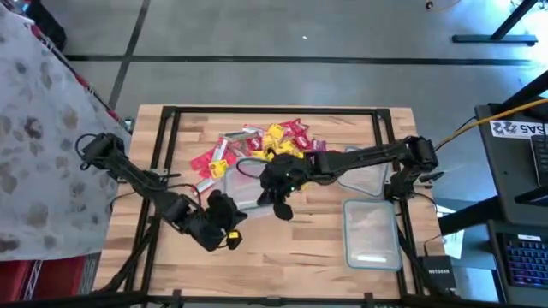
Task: Sort candy
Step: Open the rectangular transparent bin
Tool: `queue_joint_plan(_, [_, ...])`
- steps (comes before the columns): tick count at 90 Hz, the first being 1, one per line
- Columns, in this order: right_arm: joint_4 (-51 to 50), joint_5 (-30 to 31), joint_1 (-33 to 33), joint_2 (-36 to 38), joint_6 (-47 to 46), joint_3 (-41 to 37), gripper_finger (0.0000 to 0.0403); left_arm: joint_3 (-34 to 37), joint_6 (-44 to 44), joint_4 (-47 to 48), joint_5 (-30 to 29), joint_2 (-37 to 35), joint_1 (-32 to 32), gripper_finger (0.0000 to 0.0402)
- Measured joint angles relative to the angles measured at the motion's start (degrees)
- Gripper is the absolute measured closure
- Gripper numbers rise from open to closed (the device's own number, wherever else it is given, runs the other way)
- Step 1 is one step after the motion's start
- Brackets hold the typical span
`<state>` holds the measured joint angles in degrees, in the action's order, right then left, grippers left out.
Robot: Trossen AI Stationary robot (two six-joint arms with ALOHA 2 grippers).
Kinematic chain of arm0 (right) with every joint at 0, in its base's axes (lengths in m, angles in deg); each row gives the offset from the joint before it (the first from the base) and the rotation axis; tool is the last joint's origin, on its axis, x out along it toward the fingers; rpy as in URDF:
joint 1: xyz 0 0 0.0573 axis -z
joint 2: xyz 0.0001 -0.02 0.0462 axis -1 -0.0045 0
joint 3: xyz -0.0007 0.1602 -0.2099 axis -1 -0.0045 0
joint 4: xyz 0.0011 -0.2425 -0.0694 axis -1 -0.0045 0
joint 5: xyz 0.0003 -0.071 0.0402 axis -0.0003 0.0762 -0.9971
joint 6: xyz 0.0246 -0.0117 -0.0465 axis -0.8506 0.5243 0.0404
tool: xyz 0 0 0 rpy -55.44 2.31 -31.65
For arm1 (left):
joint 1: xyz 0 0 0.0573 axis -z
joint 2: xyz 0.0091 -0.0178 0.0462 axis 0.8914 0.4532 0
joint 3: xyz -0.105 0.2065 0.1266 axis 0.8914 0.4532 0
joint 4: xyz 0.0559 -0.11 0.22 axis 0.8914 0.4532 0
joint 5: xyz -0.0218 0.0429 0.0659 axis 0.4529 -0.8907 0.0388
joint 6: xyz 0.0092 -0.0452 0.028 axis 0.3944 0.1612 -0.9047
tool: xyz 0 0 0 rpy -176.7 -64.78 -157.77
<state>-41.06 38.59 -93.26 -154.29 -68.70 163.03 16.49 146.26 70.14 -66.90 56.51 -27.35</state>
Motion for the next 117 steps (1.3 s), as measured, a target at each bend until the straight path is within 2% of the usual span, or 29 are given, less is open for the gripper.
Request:
queue_joint_plan(20, [3.82, -4.4, 3.29, -2.79, 0.29, 0.04, 0.0403, 0.01, 1.36, -0.09, -1.03, 1.76, 0.07, 0.0401])
queue_joint_plan(33, [10.96, -7.17, 5.45, -4.42, -7.55, 0.02, 0.0403, 0.0, 1.54, 0.48, -2.13, 2.4, -0.41, 0.0402])
queue_joint_plan(57, [19.43, -6.95, 5.38, -4.46, -18.45, 0.0, 0.0402, 0.0, 3.79, 1.87, -5.11, 2.81, -0.8, 0.0402])
queue_joint_plan(81, [18.68, -6.4, 4.99, -4.46, -18.56, 0.0, 0.0402, 0.36, 11.44, 11.64, -5.47, 2.79, -0.81, 0.0401])
queue_joint_plan(93, [18.89, -2.47, 4.12, -5.1, -18.47, 0.0, 0.0402, 1.73, 12.45, 11.94, -4.26, 2.79, -0.83, 0.0401])
queue_joint_plan(117, [19.05, -1.16, 1.99, -6.96, -19.56, 0.0, 0.0402, 4.82, 14.71, 10.17, -2.08, 2.81, -0.46, 0.0401])
